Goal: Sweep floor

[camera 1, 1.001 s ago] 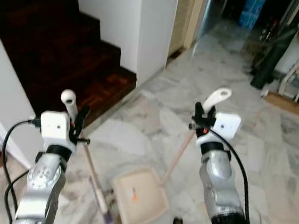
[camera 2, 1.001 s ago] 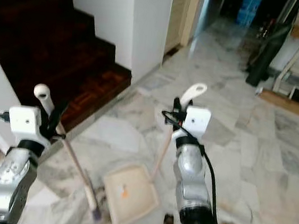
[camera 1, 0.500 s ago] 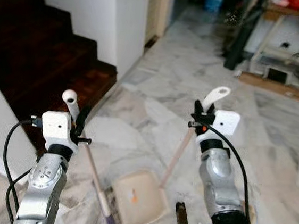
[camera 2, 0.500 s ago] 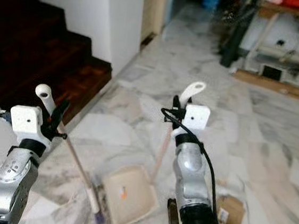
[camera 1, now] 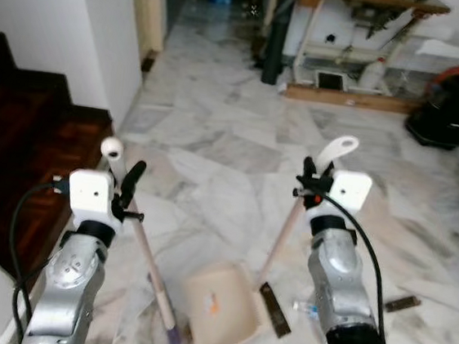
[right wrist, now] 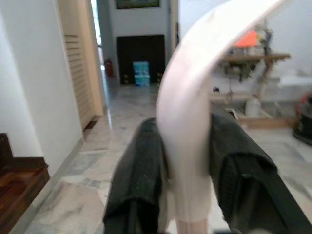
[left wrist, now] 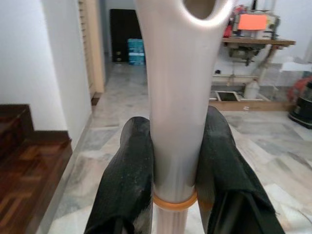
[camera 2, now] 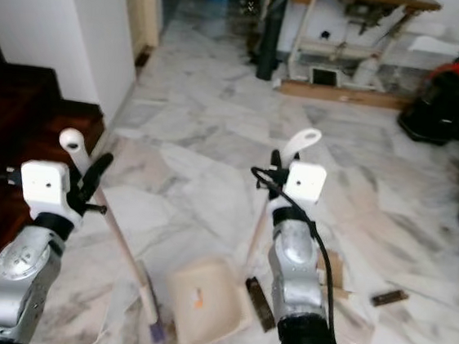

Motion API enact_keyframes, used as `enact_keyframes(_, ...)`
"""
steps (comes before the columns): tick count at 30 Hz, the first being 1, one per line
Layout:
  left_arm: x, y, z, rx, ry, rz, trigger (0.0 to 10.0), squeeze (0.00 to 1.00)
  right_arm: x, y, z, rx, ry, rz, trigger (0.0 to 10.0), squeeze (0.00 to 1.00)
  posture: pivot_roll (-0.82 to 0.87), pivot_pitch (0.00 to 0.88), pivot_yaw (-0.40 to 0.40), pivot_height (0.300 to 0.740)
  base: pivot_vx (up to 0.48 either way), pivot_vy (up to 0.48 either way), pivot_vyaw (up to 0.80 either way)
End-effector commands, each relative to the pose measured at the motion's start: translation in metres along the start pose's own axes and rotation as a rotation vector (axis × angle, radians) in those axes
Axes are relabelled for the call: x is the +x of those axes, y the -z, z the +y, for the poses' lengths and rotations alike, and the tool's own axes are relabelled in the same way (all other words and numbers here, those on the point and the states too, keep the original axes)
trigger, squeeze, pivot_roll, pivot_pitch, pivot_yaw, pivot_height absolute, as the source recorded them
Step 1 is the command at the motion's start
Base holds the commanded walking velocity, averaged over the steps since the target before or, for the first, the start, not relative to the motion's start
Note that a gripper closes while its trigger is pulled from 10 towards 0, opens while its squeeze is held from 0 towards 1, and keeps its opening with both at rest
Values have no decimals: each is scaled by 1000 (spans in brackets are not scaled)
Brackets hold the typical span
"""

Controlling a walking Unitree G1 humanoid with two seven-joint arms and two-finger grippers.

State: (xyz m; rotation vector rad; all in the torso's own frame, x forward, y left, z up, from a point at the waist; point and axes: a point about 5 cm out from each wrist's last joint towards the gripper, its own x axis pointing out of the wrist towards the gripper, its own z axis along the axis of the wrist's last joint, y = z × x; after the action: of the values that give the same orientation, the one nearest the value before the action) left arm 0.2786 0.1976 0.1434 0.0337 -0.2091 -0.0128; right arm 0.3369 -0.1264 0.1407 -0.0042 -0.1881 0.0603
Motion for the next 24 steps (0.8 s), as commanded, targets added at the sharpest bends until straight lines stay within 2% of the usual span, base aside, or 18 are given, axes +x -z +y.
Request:
enact_keyframes(1,3,-10,-5,16,24,-50,10000,0,3,-11,-7,22,31,-52,10000,0,-1,40,4,740,0,0,-781)
enact_keyframes(24,5,-10,-6,9,33,-41,10000,0,6,-13,-16,0,77,-63,10000,0,4,50,5,740,0,0,-781)
